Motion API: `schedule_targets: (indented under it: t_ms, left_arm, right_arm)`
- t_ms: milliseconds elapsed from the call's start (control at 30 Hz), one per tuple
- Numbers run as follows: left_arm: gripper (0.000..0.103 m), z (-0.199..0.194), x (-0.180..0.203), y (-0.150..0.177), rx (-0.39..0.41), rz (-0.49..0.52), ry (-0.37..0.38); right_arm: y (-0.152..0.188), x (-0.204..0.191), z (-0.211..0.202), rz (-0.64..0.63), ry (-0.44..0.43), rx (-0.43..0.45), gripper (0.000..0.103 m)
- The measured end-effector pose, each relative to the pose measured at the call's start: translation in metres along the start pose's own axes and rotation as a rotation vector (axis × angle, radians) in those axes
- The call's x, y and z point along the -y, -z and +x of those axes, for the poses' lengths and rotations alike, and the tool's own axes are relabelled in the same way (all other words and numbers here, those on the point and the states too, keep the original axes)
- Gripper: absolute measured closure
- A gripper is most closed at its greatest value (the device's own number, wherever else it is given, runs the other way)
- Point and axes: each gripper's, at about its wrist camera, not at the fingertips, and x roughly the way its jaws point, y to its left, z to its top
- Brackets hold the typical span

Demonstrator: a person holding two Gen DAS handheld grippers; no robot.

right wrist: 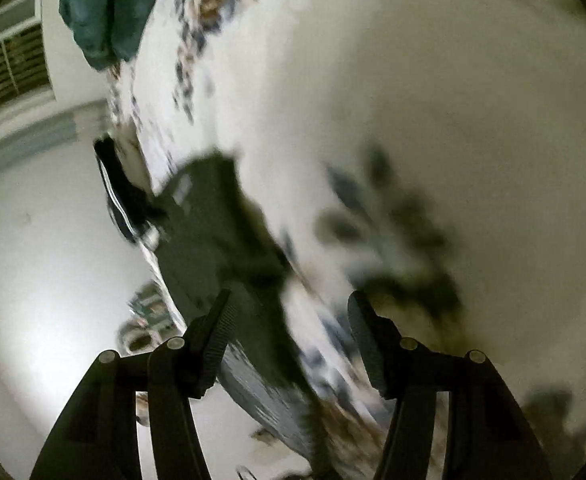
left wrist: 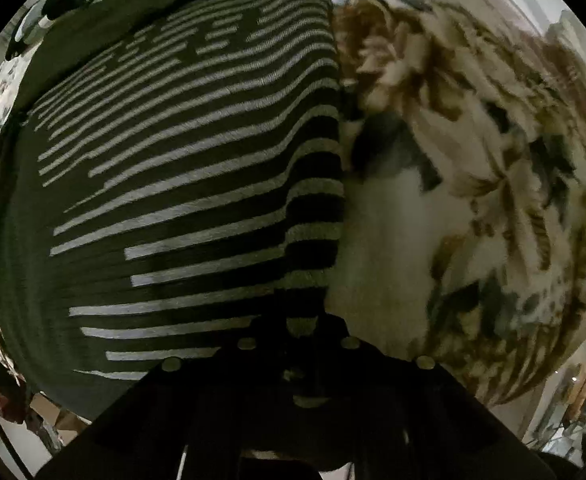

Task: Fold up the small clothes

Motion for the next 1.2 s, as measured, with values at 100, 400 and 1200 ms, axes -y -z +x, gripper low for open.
schedule_targets:
  t_ms: [100, 400, 1200]
  left_arm:
    - [0.096, -0.014, 0.001, 0.004, 0.022, 0.014, 0.005]
    - [0.096, -0.031, 0.005, 0.009, 0.061, 0.042, 0.021]
    - [0.096, -0.146, -0.28, 0.057, 0.252, -0.529, 0.322]
  right_arm:
    - [-0.024, -0.018, 0.025, -0.013, -0.034, 0.007, 0.043]
    - [-0.032, -0.06, 0.06, -0.095, 0.236, 0.07, 0.096]
    - [0.064, -0.37, 0.154, -0.368, 0.608, 0.023, 0.097]
